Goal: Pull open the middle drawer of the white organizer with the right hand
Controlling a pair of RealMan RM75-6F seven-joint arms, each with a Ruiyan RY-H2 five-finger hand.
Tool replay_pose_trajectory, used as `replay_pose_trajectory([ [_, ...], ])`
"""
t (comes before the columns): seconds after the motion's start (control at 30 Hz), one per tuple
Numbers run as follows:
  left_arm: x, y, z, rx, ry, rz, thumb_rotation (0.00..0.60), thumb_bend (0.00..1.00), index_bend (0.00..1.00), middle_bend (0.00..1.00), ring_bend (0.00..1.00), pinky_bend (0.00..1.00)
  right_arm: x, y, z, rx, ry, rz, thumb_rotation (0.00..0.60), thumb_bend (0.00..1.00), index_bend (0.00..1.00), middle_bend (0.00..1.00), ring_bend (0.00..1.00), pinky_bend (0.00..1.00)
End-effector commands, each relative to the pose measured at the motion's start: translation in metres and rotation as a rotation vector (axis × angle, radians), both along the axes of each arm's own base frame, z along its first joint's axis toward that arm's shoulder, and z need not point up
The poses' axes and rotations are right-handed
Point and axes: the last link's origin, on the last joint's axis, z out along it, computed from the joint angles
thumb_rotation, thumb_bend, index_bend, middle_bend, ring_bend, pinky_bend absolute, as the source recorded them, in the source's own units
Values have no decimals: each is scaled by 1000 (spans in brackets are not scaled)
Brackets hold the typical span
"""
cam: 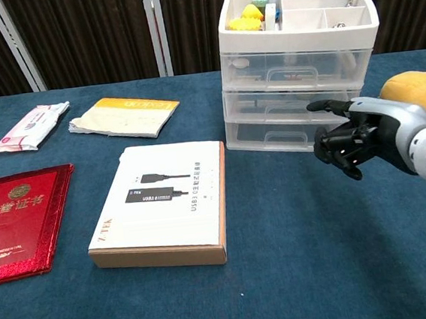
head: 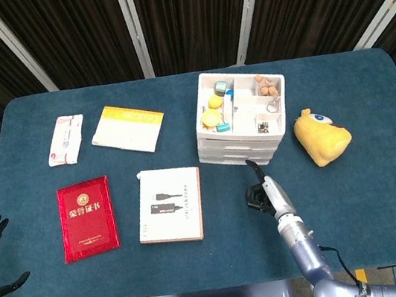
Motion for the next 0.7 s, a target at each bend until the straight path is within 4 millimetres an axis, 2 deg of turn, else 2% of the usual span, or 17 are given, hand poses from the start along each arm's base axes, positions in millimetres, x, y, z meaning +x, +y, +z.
replay_pose_trajectory([
  [0.03,0,1,0,-4,-7,7,600,23,0,0,0,0,7,-14,-9,14,-51,-27,600,758,0,770,789,803],
  [0.33,-1,3,1,-7,-13,17,600,22,0,0,0,0,9,-30,-20,25,-106,-73,600,761,0,770,789,803],
  [0.7,-1,4,1,-12,-18,19,600,22,0,0,0,0,19,-31,-35,38,-259,-139,600,790,0,770,789,803],
])
